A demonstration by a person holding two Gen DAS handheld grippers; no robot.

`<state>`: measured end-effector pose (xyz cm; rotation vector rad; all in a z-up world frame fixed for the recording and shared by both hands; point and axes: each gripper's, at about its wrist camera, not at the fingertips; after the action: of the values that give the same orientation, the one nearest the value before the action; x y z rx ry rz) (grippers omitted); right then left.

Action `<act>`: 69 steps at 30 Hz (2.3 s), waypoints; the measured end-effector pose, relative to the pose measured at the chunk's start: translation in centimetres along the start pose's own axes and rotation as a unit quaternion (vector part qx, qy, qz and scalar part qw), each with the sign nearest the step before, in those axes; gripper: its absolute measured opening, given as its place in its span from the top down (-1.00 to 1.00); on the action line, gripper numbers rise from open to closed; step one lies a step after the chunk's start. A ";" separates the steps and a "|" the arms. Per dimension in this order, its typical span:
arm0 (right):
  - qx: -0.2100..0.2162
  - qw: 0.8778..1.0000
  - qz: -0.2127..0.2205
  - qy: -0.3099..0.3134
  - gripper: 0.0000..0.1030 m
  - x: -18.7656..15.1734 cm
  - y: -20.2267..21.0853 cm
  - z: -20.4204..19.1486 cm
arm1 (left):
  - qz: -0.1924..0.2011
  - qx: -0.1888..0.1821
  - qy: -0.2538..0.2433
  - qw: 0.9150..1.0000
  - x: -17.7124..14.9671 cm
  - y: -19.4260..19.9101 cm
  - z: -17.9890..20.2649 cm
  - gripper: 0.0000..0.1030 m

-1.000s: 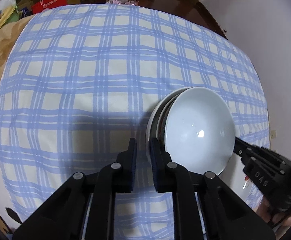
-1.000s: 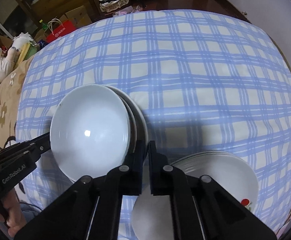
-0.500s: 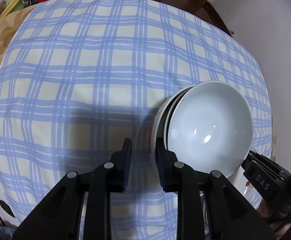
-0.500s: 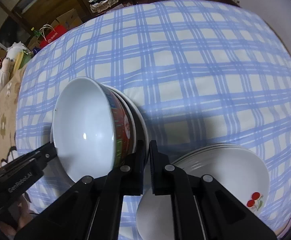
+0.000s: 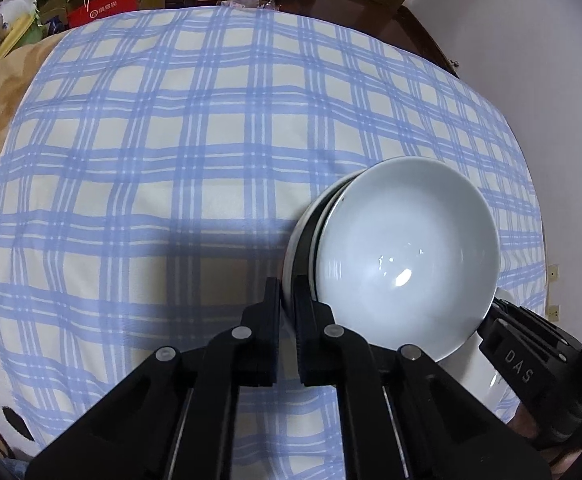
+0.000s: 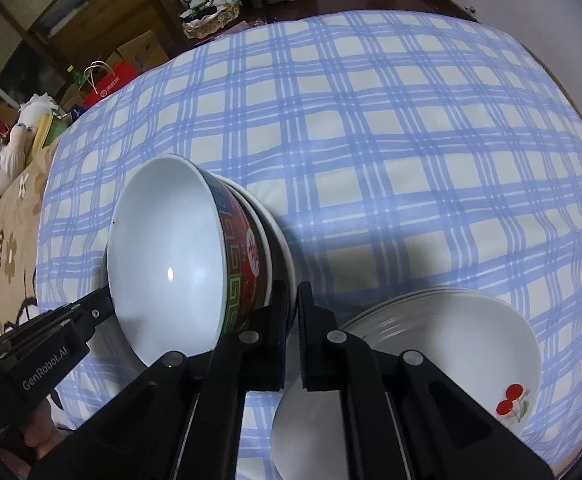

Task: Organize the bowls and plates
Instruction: 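Lift the bowl and plate stack with both tools and carry it together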

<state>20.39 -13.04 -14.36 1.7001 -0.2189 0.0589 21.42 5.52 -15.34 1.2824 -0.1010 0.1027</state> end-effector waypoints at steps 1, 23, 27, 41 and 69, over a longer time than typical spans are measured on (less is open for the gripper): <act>-0.007 1.000 0.004 0.008 0.87 -0.1 0.1 -0.3 | 0.000 -0.001 0.001 1.000 0.1 0.0 -0.1 0.87; 0.014 0.999 0.037 0.020 0.87 -1.9 5.9 0.0 | 0.058 -0.025 -0.006 0.998 -2.4 5.8 2.0 0.86; 0.012 0.999 0.049 0.016 0.87 -3.1 8.1 1.0 | 0.070 -0.026 -0.020 0.997 -3.7 7.3 3.6 0.86; -0.001 0.998 0.042 -0.040 0.87 -8.2 9.7 8.4 | 0.058 0.013 -0.088 0.994 -8.6 5.8 11.9 0.89; 0.016 0.997 0.012 -0.078 0.74 -9.5 6.1 14.0 | -0.009 0.006 -0.099 0.995 -8.3 0.0 14.3 0.69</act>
<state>8.81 -26.51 -11.97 1.7359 -0.3562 -0.0530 12.90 -8.40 -12.40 1.3030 -0.2585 -0.0393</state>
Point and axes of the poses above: each gripper's, at about its wrist camera, not at the fingertips, and y roughly against the way its jaws point, z to its right, x to its top, and after that the axes turned 6 degrees about -z, right-handed
